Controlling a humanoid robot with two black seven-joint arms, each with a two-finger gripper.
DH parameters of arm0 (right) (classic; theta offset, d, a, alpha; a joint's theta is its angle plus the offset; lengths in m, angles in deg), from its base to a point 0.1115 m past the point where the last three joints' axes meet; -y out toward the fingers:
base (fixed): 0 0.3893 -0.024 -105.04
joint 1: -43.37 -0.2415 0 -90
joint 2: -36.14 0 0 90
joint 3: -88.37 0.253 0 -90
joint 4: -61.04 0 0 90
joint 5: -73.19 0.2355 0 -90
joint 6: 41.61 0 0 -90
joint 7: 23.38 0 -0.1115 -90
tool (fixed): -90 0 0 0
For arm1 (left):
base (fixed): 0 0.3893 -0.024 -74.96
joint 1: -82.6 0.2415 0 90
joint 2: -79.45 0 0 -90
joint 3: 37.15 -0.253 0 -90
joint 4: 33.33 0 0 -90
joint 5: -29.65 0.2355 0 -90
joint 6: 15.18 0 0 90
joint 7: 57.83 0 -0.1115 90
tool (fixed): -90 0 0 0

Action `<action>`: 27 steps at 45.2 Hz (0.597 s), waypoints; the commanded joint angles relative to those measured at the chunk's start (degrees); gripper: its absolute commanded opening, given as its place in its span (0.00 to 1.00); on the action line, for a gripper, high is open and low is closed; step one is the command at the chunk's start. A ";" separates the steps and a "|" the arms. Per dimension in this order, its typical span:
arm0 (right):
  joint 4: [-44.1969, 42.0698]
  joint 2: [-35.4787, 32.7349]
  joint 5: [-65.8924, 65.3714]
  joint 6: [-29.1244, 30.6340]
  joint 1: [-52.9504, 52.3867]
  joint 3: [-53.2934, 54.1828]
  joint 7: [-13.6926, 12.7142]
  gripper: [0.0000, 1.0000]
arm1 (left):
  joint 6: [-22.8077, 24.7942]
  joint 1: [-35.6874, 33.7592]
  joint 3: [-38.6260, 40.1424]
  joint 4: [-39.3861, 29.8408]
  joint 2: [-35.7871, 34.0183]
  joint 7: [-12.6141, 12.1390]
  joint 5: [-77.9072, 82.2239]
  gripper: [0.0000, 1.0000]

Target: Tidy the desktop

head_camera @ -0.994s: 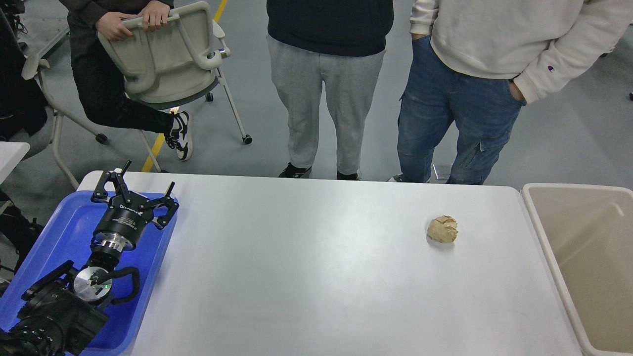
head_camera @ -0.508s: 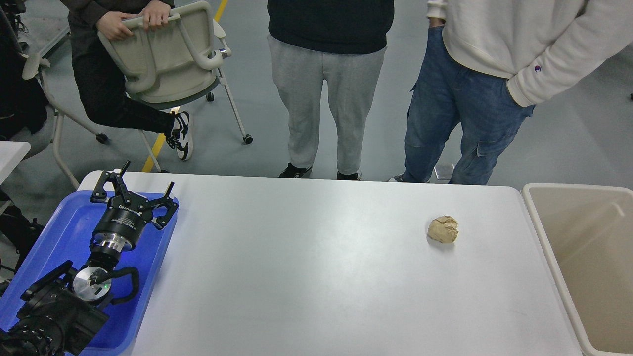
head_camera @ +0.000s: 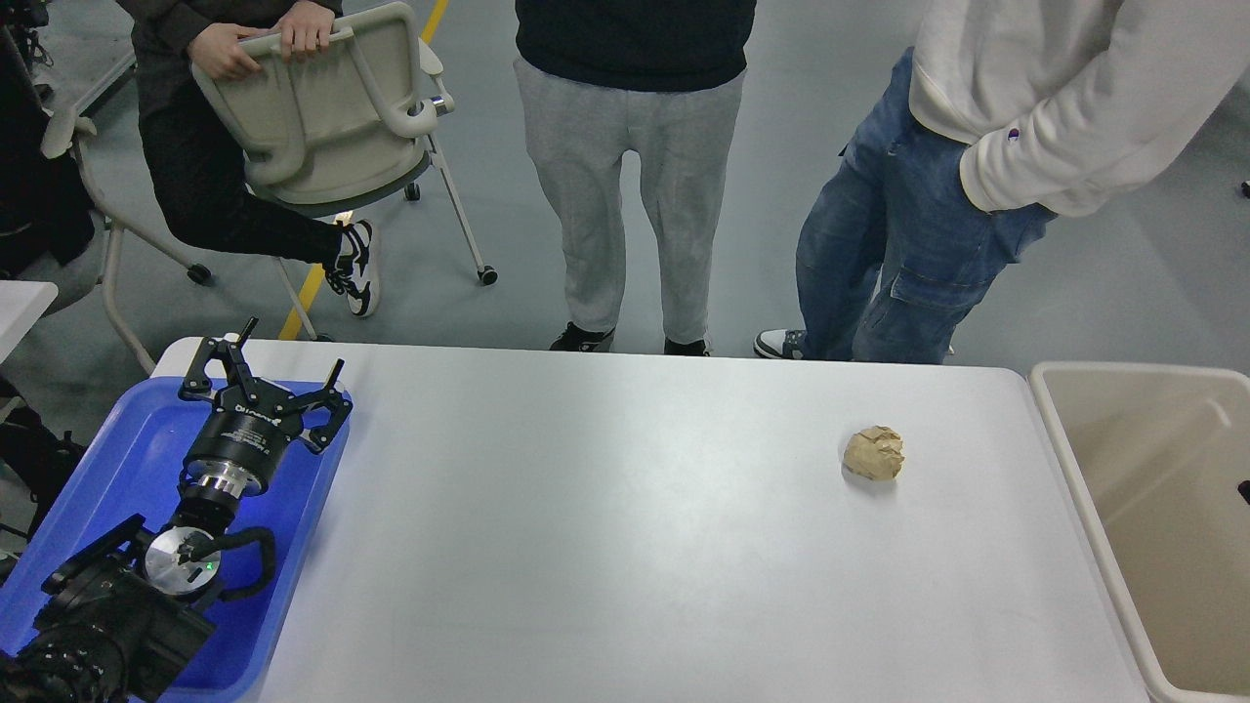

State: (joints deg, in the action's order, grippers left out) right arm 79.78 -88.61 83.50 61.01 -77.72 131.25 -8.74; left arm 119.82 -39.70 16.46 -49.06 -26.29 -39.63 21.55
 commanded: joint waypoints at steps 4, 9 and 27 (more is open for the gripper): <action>25.98 4.94 -25.13 1.53 12.79 33.56 0.22 1.00 | 0.00 0.04 0.00 0.00 0.00 0.00 0.01 1.00; 31.79 11.45 -37.36 1.53 15.61 40.78 0.22 1.00 | 0.00 -0.04 0.00 0.00 0.00 0.00 0.01 1.00; 34.70 22.01 -41.68 1.53 15.79 43.95 0.22 1.00 | 0.00 0.04 0.00 0.00 0.00 0.00 0.01 1.00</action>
State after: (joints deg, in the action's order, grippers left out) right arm 110.50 -71.42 46.18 62.44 -63.24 170.81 -8.55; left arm 119.82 -39.72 16.46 -49.06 -26.29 -39.63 21.56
